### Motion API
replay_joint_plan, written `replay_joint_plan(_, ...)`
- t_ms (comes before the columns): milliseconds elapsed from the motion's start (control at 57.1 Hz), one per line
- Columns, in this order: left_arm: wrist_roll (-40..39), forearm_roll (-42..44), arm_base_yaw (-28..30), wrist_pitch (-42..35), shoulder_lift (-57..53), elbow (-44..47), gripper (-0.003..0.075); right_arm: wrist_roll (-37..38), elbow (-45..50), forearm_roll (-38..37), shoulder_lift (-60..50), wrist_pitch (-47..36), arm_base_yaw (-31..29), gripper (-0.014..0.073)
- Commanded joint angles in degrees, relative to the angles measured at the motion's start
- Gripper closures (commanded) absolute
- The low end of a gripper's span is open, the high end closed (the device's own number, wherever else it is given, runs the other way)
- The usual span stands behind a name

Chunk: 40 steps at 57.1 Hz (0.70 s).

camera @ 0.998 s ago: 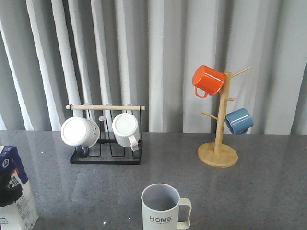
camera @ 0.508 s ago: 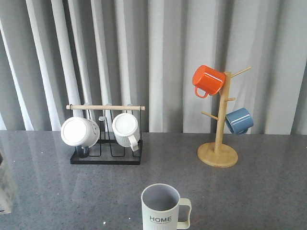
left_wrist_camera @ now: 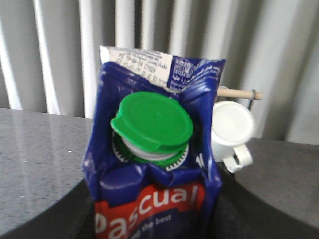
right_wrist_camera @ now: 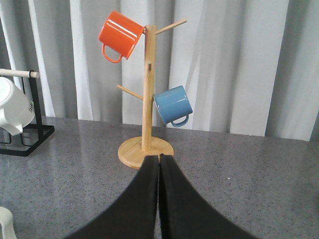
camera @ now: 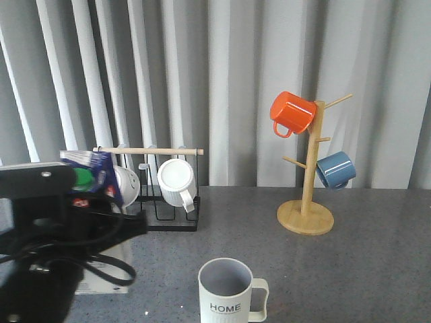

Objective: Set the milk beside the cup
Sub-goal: 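Carry the milk carton with the left gripper toward the white mug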

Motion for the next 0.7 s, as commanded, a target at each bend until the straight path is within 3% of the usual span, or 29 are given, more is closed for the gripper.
replay_joint_plan(0,-0.9,2.78,-3.1,-1.96,2.53,-4.48,0.0718,-0.16,-1.66,-0.13,-0.2,-4.25,-0.3,0.0603)
replay_joint_plan(228,-8.67,2.99,-5.99,-5.03,7.75,-6.35,0.0718,-0.16,-1.66,-0.13,-0.2,-4.25,-0.3,0.0603)
replay_joint_plan(683,-9.63,3.62,-8.89,-8.27,12.82,-4.54,0.0718,-0.16,-1.66,-0.12,-0.2,-4.02,-0.3,0.0603)
